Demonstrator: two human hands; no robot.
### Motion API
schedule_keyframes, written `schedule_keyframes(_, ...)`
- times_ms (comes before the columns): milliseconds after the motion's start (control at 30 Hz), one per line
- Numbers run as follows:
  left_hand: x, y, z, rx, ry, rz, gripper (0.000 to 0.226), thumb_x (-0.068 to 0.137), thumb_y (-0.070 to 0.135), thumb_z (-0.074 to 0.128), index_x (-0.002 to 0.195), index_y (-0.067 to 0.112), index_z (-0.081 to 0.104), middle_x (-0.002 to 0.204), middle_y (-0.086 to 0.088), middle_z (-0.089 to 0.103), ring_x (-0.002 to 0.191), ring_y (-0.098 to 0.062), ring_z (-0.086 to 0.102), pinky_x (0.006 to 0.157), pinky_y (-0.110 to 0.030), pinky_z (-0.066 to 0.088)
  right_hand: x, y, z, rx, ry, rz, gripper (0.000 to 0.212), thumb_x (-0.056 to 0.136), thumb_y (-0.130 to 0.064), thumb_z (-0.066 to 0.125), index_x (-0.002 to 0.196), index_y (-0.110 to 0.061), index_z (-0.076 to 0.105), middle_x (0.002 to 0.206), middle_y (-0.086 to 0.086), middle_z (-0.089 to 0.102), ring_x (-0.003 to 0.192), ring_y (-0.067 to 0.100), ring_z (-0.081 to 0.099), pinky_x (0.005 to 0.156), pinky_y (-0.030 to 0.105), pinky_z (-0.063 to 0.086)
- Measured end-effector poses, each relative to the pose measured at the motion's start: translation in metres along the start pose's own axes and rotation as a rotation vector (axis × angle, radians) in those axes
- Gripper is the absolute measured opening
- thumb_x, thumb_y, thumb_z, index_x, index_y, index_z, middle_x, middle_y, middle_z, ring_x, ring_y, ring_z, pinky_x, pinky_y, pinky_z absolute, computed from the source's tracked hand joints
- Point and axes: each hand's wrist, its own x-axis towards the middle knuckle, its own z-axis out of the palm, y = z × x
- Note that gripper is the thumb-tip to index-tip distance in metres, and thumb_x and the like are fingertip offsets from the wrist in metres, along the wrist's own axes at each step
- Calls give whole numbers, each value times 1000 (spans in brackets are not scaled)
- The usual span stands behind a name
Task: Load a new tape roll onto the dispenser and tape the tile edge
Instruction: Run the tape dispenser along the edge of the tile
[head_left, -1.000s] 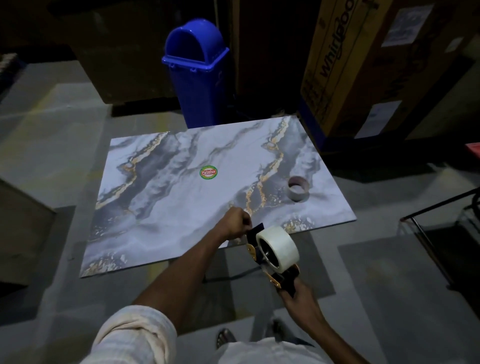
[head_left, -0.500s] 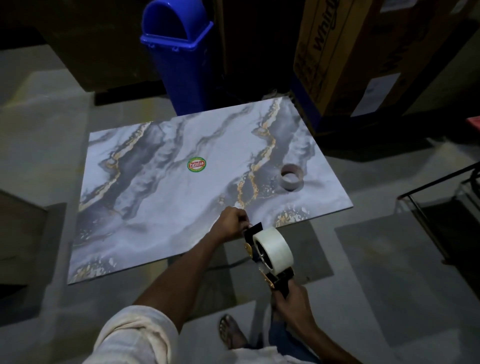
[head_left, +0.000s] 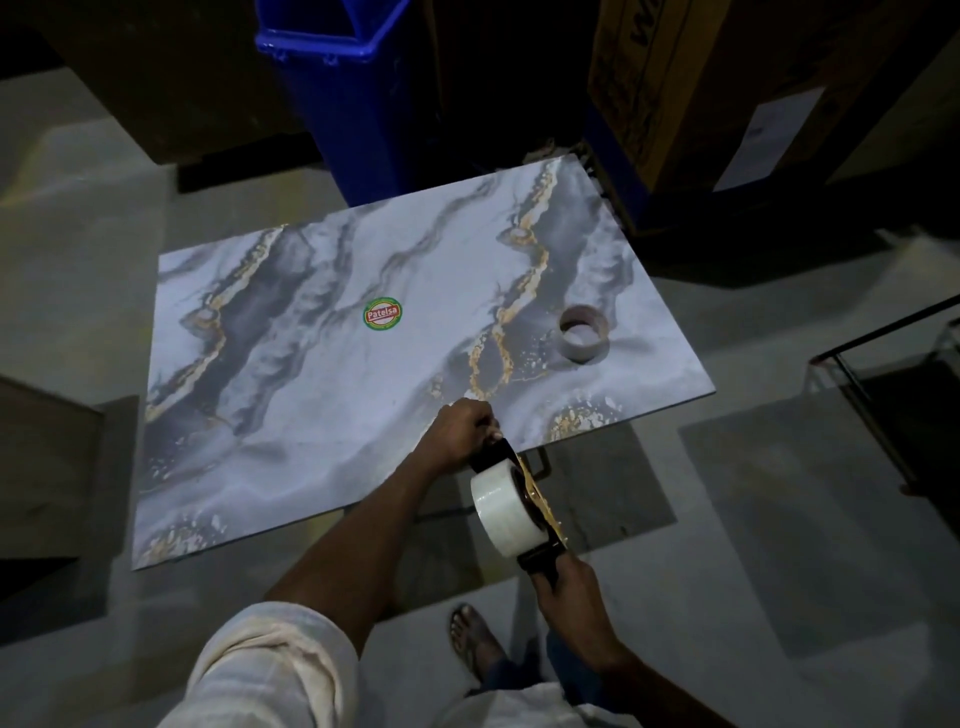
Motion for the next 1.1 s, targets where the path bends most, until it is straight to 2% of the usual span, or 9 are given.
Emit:
schedule_keyframes(267, 9, 3, 2, 114, -15, 26, 9, 87, 19, 61, 79, 19, 60, 93, 2, 69, 90, -23, 62, 78, -40, 48, -5, -20, -20, 31, -5, -32, 26, 83, -54, 50, 90, -30, 57, 84, -1, 68, 81, 26, 65, 78, 46, 52)
schedule_keyframes(333, 8, 3, 3, 154, -6, 55, 13, 89, 21, 63, 81, 23, 52, 94, 3, 58, 94, -24, 53, 76, -41, 42, -10, -30, -29, 37, -17, -46, 19, 86, -45, 58, 94, -28, 61, 87, 3, 69, 83, 26, 66, 76, 43, 53)
schedule_keyframes(400, 8, 2, 3, 169, 28, 59, 22, 89, 24, 65, 82, 25, 44, 92, 6, 46, 94, -25, 49, 71, -39, 34, -12, -40, -38, 63, -30, -66, 17, 89, -26, 65, 97, -12, 66, 88, 10, 69, 82, 28, 66, 71, 38, 51)
schedule_keyframes(467, 8, -3, 3, 146, 66, -2, 31, 87, 35, 70, 76, 27, 42, 84, 9, 47, 89, -25, 52, 69, -37, 33, -12, -42, -42, 58, -22, -68, 16, 89, -21, 66, 95, -6, 66, 88, 13, 69, 81, 28, 66, 69, 36, 50)
schedule_keyframes(567, 8, -12, -1, 73, 174, -190, 51, 72, 62, 79, 62, 25, 46, 68, 8, 57, 73, -20, 56, 69, -36, 40, -13, -43, -44, 49, -41, -55, 20, 88, -31, 63, 95, -11, 65, 90, 9, 69, 84, 26, 66, 72, 38, 53)
schedule_keyframes(667, 11, -15, -3, 41, 183, -287, 54, 66, 71, 79, 62, 21, 57, 68, 4, 65, 72, -20, 60, 73, -37, 47, -10, -37, -35, 35, -45, -71, 28, 84, -50, 54, 99, -28, 63, 91, -2, 70, 86, 19, 67, 77, 40, 55)
schedule_keyframes(867, 13, -26, -5, -30, 136, -228, 56, 85, 66, 66, 56, 20, 51, 57, 8, 54, 76, -21, 63, 72, -36, 37, 8, -17, -13, 22, -21, -51, 34, 83, -63, 46, 87, -30, 55, 77, 0, 68, 76, 25, 67, 71, 43, 55)
schedule_keyframes(967, 12, -28, -11, -24, 44, -188, 65, 73, 82, 59, 54, 20, 56, 52, 11, 54, 73, -15, 62, 76, -37, 39, 6, -24, -21, 29, -9, -87, 32, 82, -58, 47, 87, -28, 57, 76, 3, 68, 75, 28, 67, 68, 43, 54)
schedule_keyframes(1100, 14, -22, -12, 119, -46, -195, 57, 66, 77, 76, 58, 23, 58, 73, 4, 65, 97, -24, 58, 88, -44, 39, 5, -29, -25, 14, 2, -103, 36, 81, -58, 48, 84, -23, 60, 75, 3, 68, 73, 26, 67, 65, 41, 53)
